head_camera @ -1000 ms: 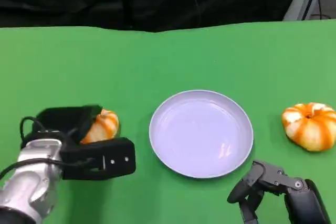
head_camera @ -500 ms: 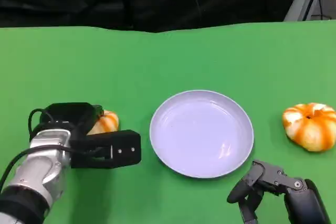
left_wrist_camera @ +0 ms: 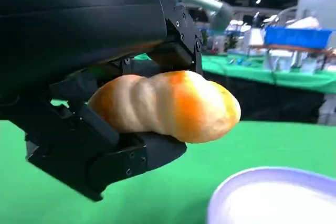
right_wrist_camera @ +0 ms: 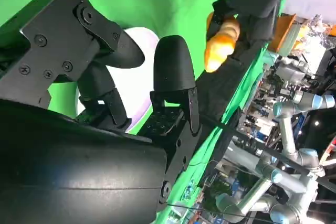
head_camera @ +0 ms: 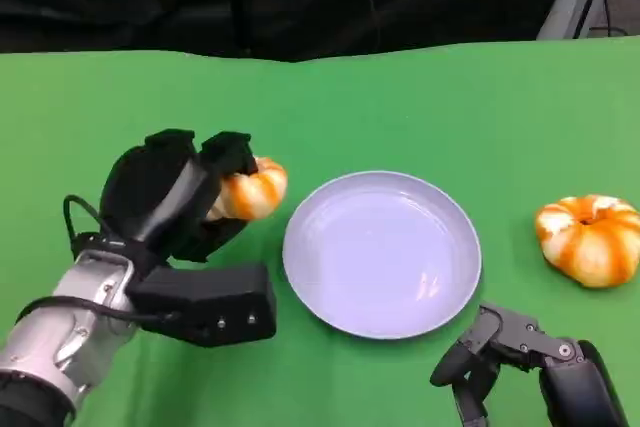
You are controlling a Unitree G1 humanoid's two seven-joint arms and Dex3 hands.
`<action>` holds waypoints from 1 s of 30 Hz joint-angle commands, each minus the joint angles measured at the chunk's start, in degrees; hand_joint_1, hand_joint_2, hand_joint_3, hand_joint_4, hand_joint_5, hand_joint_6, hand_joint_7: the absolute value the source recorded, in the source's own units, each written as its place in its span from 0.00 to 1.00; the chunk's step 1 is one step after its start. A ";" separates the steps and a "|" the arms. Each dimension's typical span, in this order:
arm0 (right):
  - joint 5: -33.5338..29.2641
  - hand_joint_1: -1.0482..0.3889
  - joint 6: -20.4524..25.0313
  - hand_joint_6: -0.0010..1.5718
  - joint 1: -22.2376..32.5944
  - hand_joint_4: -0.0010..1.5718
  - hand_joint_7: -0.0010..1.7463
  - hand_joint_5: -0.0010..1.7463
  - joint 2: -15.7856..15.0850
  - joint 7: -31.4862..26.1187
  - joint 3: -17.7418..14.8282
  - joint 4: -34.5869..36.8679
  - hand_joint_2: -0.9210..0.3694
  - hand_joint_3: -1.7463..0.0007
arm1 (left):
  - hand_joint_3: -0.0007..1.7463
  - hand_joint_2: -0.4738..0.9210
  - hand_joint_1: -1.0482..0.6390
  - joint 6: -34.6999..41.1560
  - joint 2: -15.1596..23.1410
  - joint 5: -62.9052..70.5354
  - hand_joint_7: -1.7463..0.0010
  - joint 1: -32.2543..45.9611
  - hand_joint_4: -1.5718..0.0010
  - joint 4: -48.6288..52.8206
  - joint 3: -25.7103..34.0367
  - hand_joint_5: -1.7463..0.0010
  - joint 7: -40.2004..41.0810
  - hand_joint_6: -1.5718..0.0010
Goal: Grasp the bread from the table and place it into the plate.
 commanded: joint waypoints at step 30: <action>0.08 0.73 0.04 0.55 0.33 0.53 0.72 0.96 0.21 -0.66 0.03 0.24 0.48 0.23 | 0.14 0.97 0.39 3.58 -13.87 -3.22 0.91 -9.50 0.80 7.73 -6.47 0.62 -19.05 0.69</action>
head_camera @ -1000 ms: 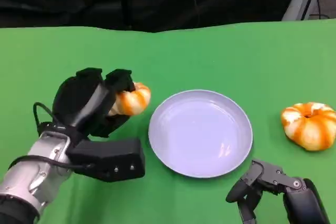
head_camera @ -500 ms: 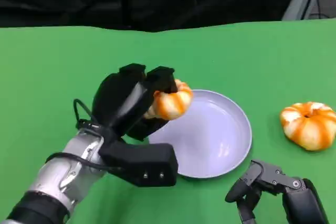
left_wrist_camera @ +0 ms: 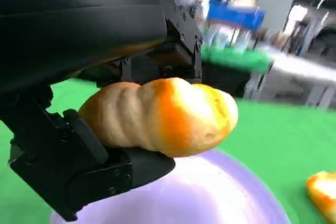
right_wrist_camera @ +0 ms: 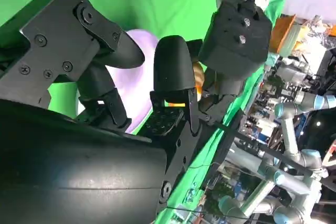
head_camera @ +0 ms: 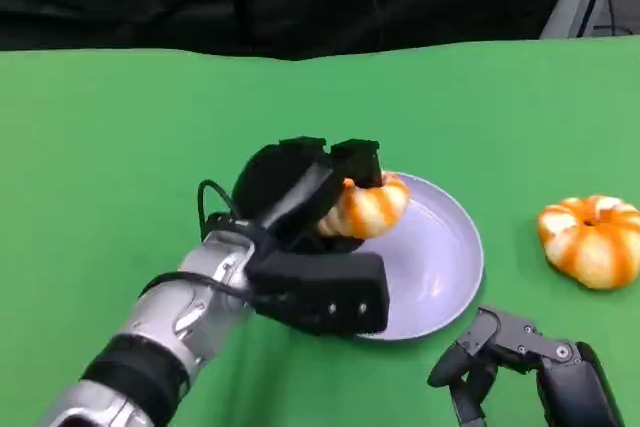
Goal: Grasp the bread from the table and place it into the plate.
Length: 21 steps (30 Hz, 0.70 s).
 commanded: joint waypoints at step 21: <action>0.48 0.73 0.06 0.55 -0.05 0.53 0.72 0.95 -0.34 -0.12 -0.36 -0.03 0.48 0.23 | 0.24 1.00 0.10 9.04 5.49 -1.73 1.00 1.28 1.00 -12.79 -2.29 1.00 -23.49 1.00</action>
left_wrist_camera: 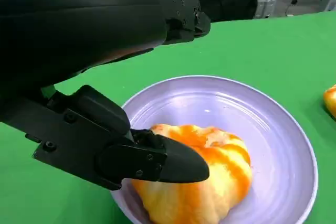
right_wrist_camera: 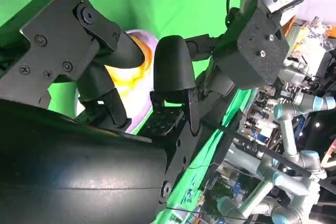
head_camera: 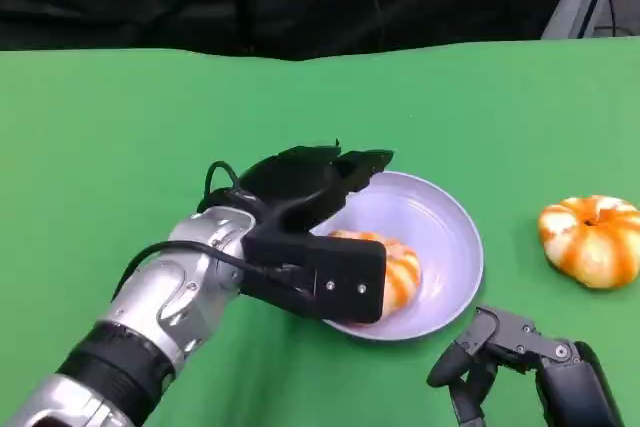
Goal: Grasp the bread from the table and place it into the plate.
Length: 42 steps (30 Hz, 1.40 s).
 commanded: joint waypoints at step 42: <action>0.18 0.72 0.82 0.55 0.79 0.54 0.72 0.90 -0.15 -0.11 -0.13 -1.23 0.48 0.24 | 0.64 0.74 0.62 -16.21 -1.42 -44.06 0.32 51.53 0.51 -38.21 30.49 0.15 -0.29 0.52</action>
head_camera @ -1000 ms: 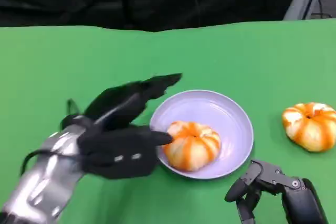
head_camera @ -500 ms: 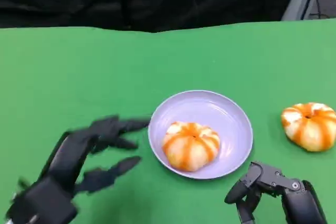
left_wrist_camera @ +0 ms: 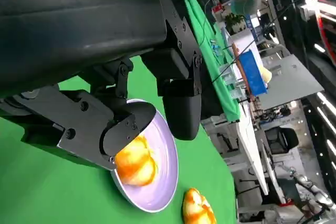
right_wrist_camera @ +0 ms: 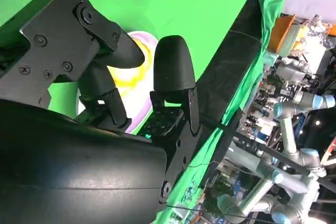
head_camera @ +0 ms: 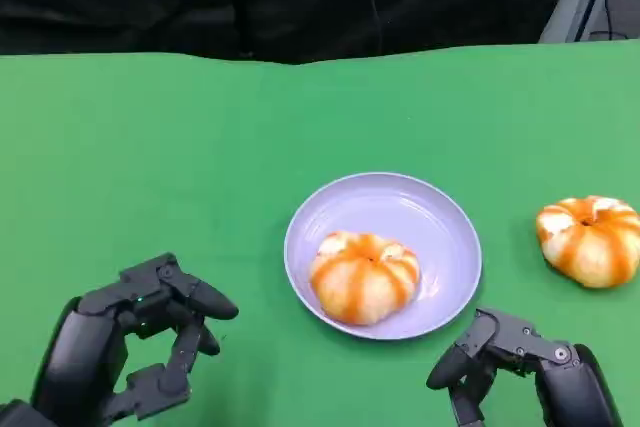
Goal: Grasp the bread from the table and place it into the plate.
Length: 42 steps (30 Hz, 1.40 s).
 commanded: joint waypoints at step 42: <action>1.89 0.71 -2.39 0.54 0.49 0.53 0.74 0.91 -2.17 0.74 -1.92 -0.08 0.49 0.23 | 0.85 0.57 0.59 -1.67 -0.99 -3.19 0.09 1.64 0.44 2.73 -0.21 0.00 -2.59 0.49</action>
